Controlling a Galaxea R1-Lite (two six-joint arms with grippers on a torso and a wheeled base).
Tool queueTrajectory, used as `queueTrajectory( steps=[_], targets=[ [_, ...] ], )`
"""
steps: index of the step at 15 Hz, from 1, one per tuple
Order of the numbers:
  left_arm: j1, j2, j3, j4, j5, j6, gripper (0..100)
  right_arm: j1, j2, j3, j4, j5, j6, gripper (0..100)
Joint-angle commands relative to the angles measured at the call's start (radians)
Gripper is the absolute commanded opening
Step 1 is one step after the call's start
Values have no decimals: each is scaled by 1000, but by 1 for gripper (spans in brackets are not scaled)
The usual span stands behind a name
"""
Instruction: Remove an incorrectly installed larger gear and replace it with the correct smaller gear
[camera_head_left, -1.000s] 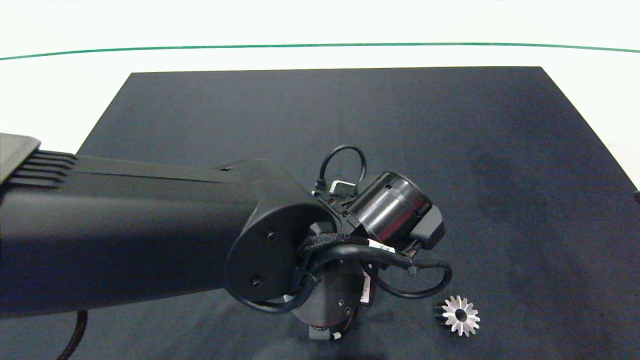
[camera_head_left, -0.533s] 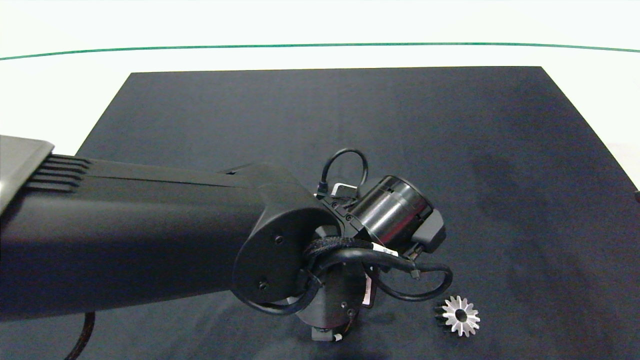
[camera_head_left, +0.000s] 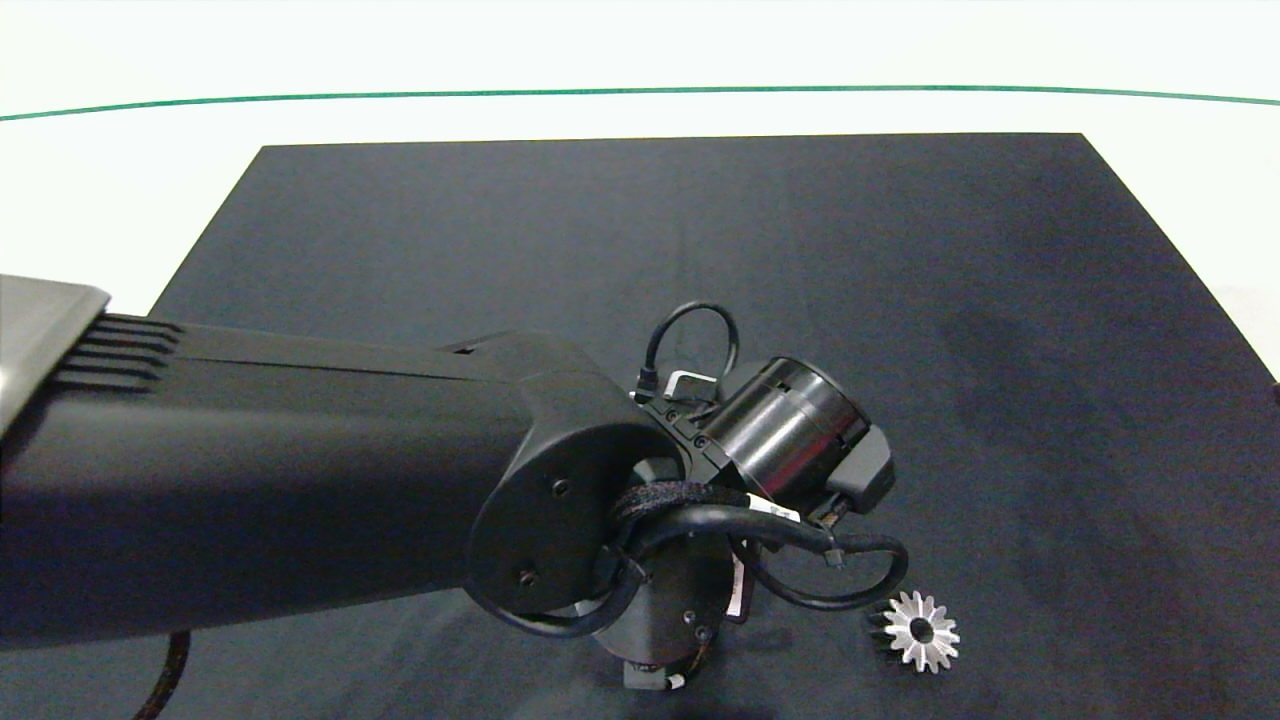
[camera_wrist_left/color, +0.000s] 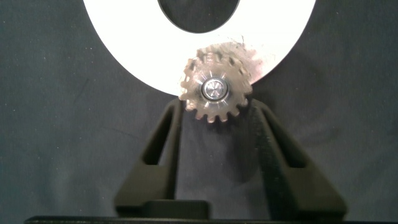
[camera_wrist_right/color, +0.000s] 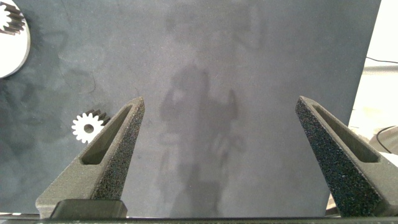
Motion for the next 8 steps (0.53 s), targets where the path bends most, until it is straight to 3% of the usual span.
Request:
queueTrajectory(
  steps=[1, 3, 5, 6, 8],
  targets=[
    [0, -21, 5, 4, 4, -5, 100, -1, 4, -2, 5, -1, -2, 100],
    [30, -167, 40, 81, 4, -10, 100, -1, 9, 0, 5, -1, -5, 100],
    [125, -314, 46, 274, 5, -30, 100, 2, 13, 9, 3, -1, -8, 100],
    [181, -380, 55, 316, 5, -54, 100, 4, 15, 7, 3, -1, -7, 100],
    [307, -514, 94, 348, 4, -51, 100, 4, 15, 9, 3, -1, -7, 100]
  ],
)
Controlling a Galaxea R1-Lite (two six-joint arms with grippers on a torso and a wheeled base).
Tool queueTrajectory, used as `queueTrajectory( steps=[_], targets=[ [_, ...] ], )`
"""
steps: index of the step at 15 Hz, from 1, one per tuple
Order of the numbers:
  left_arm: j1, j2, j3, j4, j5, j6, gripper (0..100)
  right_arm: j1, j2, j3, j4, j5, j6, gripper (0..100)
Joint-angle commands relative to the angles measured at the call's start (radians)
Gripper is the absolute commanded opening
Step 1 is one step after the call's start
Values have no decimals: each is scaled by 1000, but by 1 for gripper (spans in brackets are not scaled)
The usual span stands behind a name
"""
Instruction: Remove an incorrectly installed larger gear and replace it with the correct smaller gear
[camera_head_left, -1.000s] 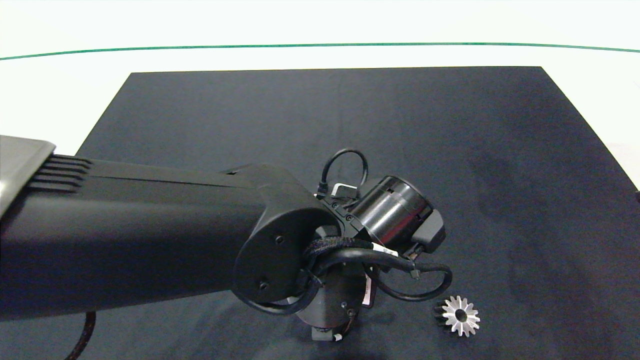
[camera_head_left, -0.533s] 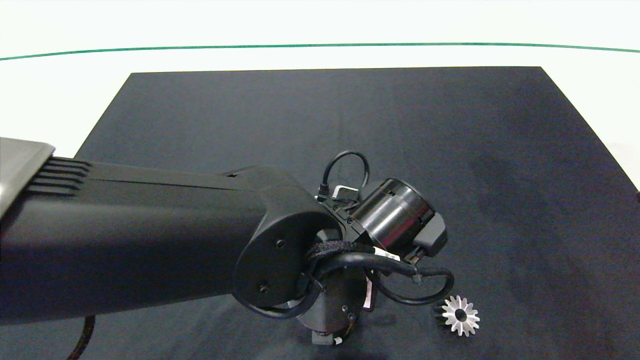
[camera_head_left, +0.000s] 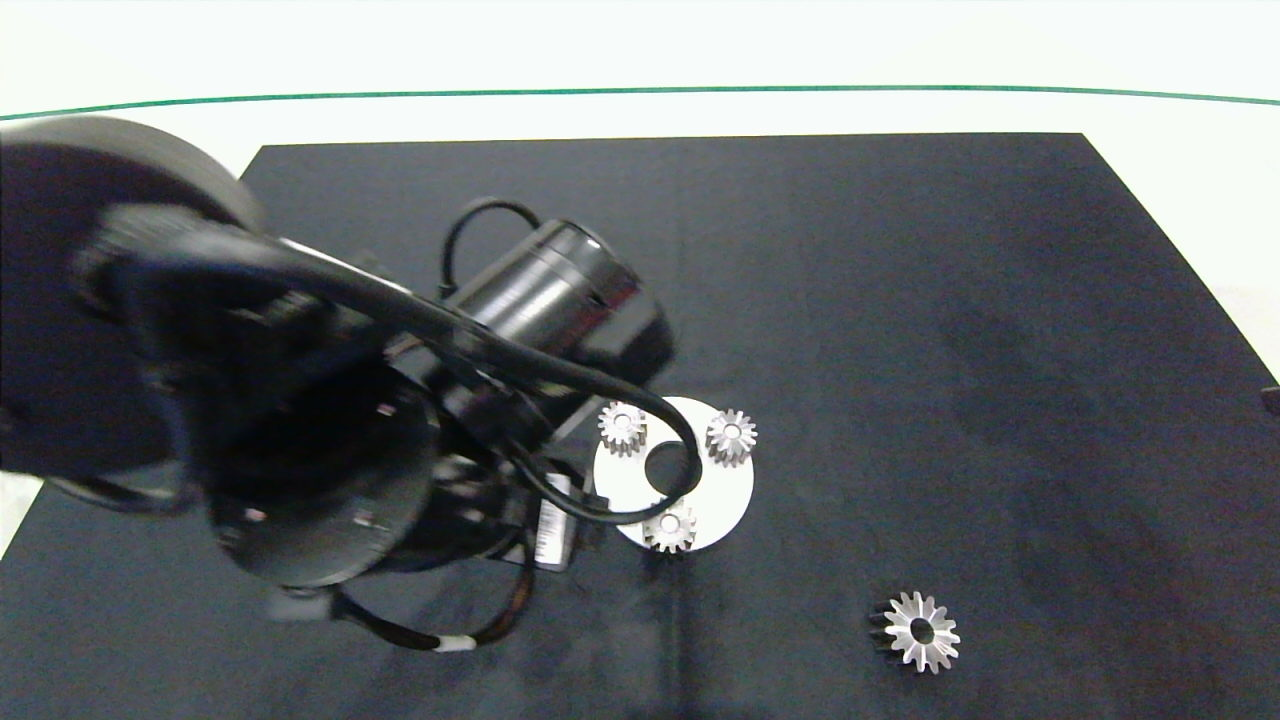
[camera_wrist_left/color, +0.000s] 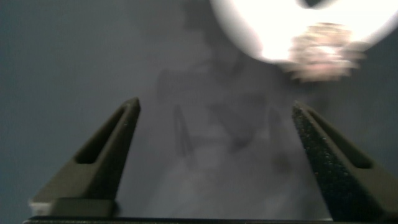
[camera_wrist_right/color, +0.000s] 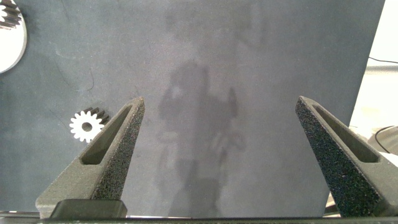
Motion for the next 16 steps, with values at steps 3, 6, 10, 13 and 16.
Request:
queueTrajectory(
  steps=[3, 6, 10, 13, 16],
  targets=[
    [304, -397, 80, 88, 3, -1, 100, 1, 24, 25, 5, -3, -8, 100],
    [345, -444, 87, 115, 3, 34, 100, -1, 37, 40, 2, -1, -36, 100],
    [341, -492, 90, 111, 3, 57, 100, 1, 53, 63, -27, -1, -46, 100],
    [339, -498, 97, 101, 3, 60, 100, 1, 52, 88, -78, -1, -60, 100],
    [336, -509, 96, 82, 3, 62, 100, -1, 38, 146, -116, 1, -120, 100]
  ],
)
